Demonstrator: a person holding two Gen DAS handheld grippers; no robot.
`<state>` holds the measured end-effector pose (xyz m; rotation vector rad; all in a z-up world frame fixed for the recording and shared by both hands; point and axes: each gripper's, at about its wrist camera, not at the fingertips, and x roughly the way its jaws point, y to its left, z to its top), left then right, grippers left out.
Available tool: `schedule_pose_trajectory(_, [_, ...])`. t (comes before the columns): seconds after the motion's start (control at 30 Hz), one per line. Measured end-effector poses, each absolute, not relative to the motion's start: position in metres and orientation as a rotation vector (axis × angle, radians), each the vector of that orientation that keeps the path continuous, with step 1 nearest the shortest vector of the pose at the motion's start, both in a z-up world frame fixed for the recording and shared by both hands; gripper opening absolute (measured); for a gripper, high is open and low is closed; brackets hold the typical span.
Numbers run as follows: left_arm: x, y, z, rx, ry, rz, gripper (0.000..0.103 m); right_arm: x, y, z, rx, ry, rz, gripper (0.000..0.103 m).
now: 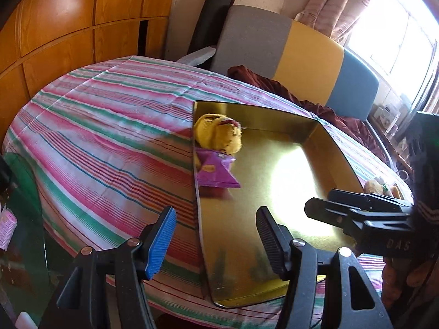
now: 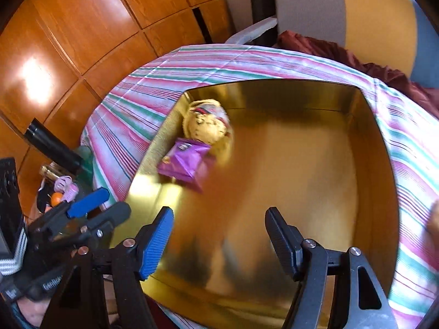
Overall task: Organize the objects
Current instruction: 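Place the purple candy in the tray beside the pouch with the right gripper, then return both tools to the pile and grasp the plastic-wrapped white ball with the left gripper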
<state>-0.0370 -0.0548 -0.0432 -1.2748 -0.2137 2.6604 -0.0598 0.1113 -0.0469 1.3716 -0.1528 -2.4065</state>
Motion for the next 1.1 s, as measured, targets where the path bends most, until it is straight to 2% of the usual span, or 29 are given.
schedule_pose_trajectory(0.43, [-0.021, -0.016, -0.025, -1.183, -0.065, 2.632, 0.061, -0.016, 0.162, -0.022, 1.272, -0.113, -2.593, 0.088])
schedule_pose_trajectory(0.87, [-0.011, 0.052, -0.024, -1.143, 0.051, 2.423, 0.061, 0.028, 0.290, -0.016, 1.366, -0.261, -2.812, 0.089])
schedule_pose_trajectory(1.03, [-0.006, 0.089, -0.020, -1.111, 0.114, 2.321, 0.061, 0.056, 0.371, -0.010, 1.432, -0.403, -2.957, 0.089])
schedule_pose_trajectory(1.1, [-0.003, 0.108, -0.018, -1.096, 0.146, 2.271, 0.061, 0.071, 0.408, -0.008, 1.432, -0.516, -3.035, 0.090])
